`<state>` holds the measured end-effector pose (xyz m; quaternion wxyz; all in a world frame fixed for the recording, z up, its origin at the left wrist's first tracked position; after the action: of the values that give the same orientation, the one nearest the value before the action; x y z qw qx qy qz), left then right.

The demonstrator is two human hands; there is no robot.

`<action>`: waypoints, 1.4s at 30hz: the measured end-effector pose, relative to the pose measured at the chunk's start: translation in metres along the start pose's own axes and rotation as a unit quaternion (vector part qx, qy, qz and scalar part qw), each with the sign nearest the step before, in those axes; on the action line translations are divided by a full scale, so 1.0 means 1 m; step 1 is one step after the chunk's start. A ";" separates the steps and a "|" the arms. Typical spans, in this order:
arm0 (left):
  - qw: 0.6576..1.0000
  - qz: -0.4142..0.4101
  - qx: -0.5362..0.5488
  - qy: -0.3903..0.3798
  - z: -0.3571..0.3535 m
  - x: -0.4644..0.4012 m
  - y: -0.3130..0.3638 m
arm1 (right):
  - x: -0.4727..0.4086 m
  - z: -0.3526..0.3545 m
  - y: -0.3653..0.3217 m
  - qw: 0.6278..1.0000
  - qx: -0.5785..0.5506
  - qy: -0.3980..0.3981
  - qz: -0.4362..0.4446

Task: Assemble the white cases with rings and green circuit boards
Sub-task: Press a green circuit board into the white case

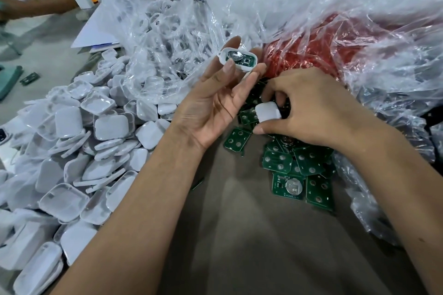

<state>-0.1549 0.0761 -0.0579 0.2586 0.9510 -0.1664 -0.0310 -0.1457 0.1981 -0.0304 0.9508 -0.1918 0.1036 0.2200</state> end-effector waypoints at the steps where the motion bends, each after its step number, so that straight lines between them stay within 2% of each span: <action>1: 1.000 -0.006 -0.006 0.007 0.001 0.000 0.000 | -0.001 -0.001 0.002 1.000 0.000 -0.002 -0.001; 7: 0.998 -0.030 -0.030 0.049 0.009 0.001 0.005 | 0.000 -0.005 0.008 0.998 -0.053 -0.016 -0.016; 13: 0.998 -0.046 -0.023 0.039 0.010 0.000 0.012 | 0.001 -0.007 0.018 0.984 -0.168 -0.051 -0.040; 16: 0.997 -0.057 -0.027 0.037 0.012 -0.001 0.016 | 0.002 -0.002 0.018 0.962 -0.266 -0.060 -0.030; 18: 0.997 -0.065 -0.020 0.039 0.015 -0.001 0.020 | 0.003 0.004 0.010 0.909 -0.410 -0.076 -0.010; 20: 0.996 -0.071 -0.011 0.044 0.018 -0.001 0.022 | 0.006 0.011 0.000 0.822 -0.560 -0.104 0.019; 22: 0.996 -0.073 -0.007 0.046 0.018 -0.001 0.023 | 0.006 0.016 -0.003 0.766 -0.632 -0.115 0.039; 25: 0.996 -0.074 -0.026 0.039 0.017 -0.001 0.022 | 0.007 0.020 -0.004 0.723 -0.678 -0.119 0.056; 28: 0.996 -0.075 -0.048 0.020 0.013 0.000 0.020 | 0.004 0.019 -0.005 0.710 -0.693 -0.111 0.062; 31: 0.995 -0.077 -0.070 0.007 0.011 0.000 0.019 | 0.004 0.019 -0.005 0.709 -0.695 -0.101 0.064; 39: 0.993 -0.068 -0.096 -0.008 0.010 -0.002 0.013 | 0.002 0.019 -0.002 0.743 -0.665 -0.075 0.029; 40: 0.993 -0.071 -0.096 -0.006 0.011 -0.002 0.013 | 0.002 0.017 0.001 0.771 -0.634 -0.067 0.008; 41: 0.993 -0.073 -0.095 -0.003 0.011 -0.003 0.014 | 0.001 0.015 0.007 0.825 -0.563 -0.045 -0.012; 42: 0.993 -0.075 -0.092 0.000 0.012 -0.003 0.014 | 0.000 0.015 0.014 0.896 -0.444 -0.010 -0.027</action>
<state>-0.1638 0.0600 -0.0609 0.3423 0.9328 -0.0910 -0.0657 -0.1507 0.2156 -0.0216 0.7735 -0.5945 -0.0192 0.2188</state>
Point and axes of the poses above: each hand's wrist, its own x-axis away from the middle knuckle, its own z-axis out of the back of the hand, y = z × x, the point moved 9 cm from there along -x, towards the middle knuckle, and after that the axes turned 5 degrees about y, right-handed, at the moved point
